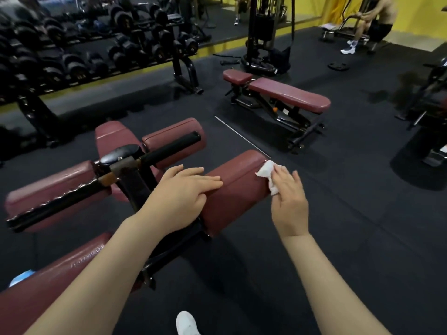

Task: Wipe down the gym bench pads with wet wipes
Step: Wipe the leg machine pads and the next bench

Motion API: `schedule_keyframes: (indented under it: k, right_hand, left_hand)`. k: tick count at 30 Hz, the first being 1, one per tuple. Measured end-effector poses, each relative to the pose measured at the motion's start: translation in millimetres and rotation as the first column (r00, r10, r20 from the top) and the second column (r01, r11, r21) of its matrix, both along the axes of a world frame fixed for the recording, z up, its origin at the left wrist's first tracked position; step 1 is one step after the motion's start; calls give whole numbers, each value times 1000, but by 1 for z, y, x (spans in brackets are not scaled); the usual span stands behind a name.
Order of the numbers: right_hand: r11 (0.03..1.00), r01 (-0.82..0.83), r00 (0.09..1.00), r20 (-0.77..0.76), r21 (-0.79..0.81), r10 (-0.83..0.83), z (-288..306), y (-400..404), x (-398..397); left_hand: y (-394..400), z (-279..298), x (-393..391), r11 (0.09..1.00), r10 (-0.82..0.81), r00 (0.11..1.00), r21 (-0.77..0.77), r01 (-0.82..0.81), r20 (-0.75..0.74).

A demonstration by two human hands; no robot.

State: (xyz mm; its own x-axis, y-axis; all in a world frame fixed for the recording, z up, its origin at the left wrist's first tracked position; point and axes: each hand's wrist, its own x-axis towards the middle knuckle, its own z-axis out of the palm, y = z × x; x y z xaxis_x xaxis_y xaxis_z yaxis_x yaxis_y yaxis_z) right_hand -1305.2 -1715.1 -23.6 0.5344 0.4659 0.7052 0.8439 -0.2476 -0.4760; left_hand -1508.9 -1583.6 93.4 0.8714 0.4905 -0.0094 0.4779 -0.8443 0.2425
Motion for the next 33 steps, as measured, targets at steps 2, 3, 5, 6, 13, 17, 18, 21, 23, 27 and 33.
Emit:
schedule_keyframes:
  k: [2, 3, 5, 6, 13, 17, 18, 21, 23, 27, 33]
  right_hand:
    - [988, -137, 991, 2, 74, 137, 15, 6, -34]
    - [954, -296, 954, 64, 52, 292, 19, 10, -54]
    - [832, -537, 809, 195, -141, 555, 20, 8, -83]
    - [811, -551, 779, 227, -196, 585, 25, 7, -78]
    - [951, -228, 974, -53, -209, 222, 66, 27, -45]
    - [707, -599, 719, 135, -376, 681, 51, 15, -67]
    - [771, -535, 804, 73, -345, 590, 52, 16, -46]
    - [976, -182, 982, -71, -119, 174, 64, 19, -11]
    - [950, -297, 955, -21, -96, 296, 66, 25, -44]
    - [781, -579, 763, 183, -233, 620, 48, 24, -61]
    - [916, -380, 897, 189, -129, 399, 50, 33, -46]
  left_hand:
    - [-1, -1, -1, 999, 5, 999, 32, -4, -42]
    - [1, -3, -2, 1000, 16, 999, 28, -15, -51]
    - [8, -5, -2, 999, 39, 998, -13, -39, -48]
    - [13, -5, -1, 998, 49, 998, -43, -51, -42]
    - [41, -1, 11, 980, 136, 983, -129, -151, -123]
    - [42, -3, 11, 990, 82, 994, -112, -89, -67]
    - [39, -3, 9, 991, 60, 998, -114, -63, -31]
    - [33, -8, 3, 987, 45, 999, -155, -49, -23]
    - [39, -12, 6, 981, 63, 996, -178, -73, -60]
    - [51, -8, 6, 932, 168, 985, -318, -175, -49]
    - [43, -1, -2, 946, 131, 991, -296, -132, -23]
